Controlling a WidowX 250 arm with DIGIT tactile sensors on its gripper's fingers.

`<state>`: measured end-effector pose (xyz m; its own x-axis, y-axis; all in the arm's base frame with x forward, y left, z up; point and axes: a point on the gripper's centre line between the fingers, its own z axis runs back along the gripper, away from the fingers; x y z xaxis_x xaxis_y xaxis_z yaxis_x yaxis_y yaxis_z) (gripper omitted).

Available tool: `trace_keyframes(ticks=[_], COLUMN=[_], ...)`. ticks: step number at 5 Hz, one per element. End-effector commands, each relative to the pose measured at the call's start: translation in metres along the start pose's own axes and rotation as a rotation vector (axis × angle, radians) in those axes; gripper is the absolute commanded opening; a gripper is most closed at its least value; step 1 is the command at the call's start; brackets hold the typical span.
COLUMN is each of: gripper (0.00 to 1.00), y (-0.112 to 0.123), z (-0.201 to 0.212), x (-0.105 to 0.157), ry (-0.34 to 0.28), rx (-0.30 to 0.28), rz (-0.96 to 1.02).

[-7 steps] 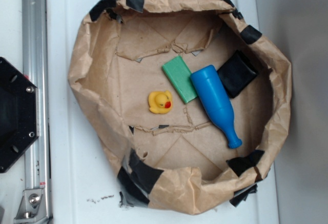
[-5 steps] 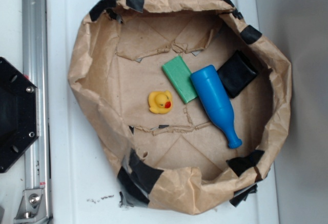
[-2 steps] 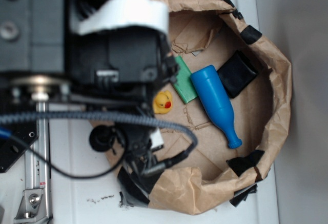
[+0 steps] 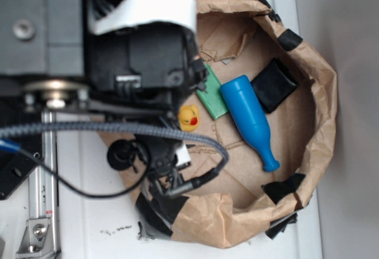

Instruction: Grab the yellow duck.

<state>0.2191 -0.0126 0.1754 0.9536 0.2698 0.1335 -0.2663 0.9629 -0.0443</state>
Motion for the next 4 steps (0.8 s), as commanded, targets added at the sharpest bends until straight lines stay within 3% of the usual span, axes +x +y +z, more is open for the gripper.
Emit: trace_keyframes(ticks=[1,2,4], gripper=[1.00,1.00,1.00], y=[0.005,-0.004,0.000], z=[-0.024,-0.051,-0.090], x=[0.016,0.024,0.024], ry=[-0.099,-0.060,0.023], rx=[-0.065,-0.098,-0.060], rz=[0.261,0.421,0.444])
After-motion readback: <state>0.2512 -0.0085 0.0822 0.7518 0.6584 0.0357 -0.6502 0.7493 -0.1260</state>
